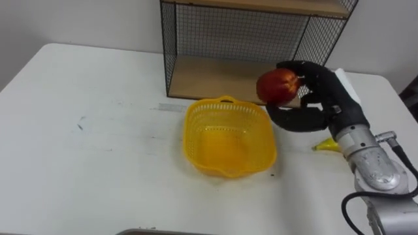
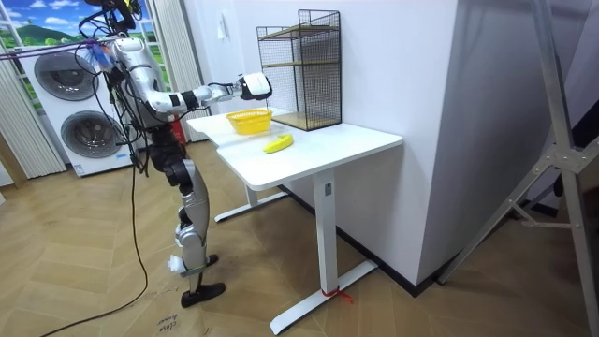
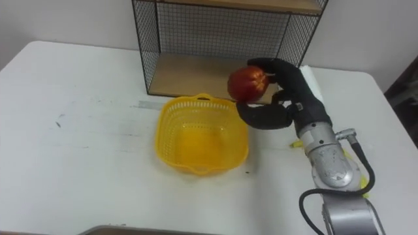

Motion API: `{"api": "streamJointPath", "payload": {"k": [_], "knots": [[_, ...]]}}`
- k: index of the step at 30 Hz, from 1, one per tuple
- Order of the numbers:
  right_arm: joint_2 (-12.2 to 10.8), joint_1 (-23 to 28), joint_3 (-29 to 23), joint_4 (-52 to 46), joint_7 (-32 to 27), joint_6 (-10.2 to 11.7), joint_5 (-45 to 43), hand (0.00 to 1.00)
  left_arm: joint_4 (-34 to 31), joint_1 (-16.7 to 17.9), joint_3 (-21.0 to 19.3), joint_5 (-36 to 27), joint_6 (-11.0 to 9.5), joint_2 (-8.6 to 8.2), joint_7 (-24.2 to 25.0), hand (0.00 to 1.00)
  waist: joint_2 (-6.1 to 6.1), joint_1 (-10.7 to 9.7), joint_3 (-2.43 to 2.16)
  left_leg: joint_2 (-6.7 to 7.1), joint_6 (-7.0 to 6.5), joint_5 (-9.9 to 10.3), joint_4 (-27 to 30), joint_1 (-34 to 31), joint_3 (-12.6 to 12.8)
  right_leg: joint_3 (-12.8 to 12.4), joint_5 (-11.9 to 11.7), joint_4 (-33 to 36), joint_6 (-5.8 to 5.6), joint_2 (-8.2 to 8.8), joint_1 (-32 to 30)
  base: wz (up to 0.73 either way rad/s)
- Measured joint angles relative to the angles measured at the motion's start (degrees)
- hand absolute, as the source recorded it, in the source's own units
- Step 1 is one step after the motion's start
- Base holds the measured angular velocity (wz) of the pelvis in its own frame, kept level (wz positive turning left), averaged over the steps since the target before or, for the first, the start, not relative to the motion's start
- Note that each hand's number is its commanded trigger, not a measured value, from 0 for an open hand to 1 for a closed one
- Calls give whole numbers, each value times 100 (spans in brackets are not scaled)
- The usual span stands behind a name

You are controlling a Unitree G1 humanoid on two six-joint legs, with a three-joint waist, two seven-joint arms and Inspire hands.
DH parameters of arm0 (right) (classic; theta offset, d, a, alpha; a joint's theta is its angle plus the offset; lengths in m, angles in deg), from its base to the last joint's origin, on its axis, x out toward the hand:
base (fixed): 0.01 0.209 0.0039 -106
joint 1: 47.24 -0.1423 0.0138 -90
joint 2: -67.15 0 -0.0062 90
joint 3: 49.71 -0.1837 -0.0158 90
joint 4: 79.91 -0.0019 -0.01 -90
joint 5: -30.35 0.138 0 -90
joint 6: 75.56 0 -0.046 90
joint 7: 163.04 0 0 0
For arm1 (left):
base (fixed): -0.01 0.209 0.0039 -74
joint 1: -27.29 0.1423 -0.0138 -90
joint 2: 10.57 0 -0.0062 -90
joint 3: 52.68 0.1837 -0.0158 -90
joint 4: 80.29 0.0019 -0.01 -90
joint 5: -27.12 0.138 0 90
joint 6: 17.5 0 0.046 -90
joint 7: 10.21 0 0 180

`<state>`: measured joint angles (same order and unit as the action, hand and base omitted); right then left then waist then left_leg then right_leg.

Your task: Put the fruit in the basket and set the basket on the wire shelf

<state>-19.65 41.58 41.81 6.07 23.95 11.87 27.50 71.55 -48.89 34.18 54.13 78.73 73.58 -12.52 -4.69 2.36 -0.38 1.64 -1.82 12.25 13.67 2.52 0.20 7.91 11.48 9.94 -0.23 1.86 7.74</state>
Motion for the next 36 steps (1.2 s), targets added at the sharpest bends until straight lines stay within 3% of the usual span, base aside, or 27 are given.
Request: {"api": "streamJointPath", "payload": {"k": [13,14,16,36], "knots": [[-55,2,207,0,485,-8,-282,100,-8,-255,238,-41,-28,22,-7,0,63,95,40,-3,-2,0,-3,-43,2,-2,-27,-1,0,-4,-44,0],[-55,2,216,0,485,-8,-311,45,-8,-255,242,-42,-28,22,-7,0,64,97,40,-3,-2,0,-3,-43,2,-1,-27,-1,0,-4,-44,0],[-63,4,242,1,484,-8,-399,0,-7,-254,285,-41,-27,21,-38,0,70,105,45,-3,-2,0,-3,-46,0,0,-27,-1,0,-5,-44,0],[-102,356,247,30,442,-11,-504,0,-4,-234,280,-24,-27,21,-78,0,75,127,47,-9,-3,0,-5,-36,26,-14,-31,1,3,-4,-31,0]]}}
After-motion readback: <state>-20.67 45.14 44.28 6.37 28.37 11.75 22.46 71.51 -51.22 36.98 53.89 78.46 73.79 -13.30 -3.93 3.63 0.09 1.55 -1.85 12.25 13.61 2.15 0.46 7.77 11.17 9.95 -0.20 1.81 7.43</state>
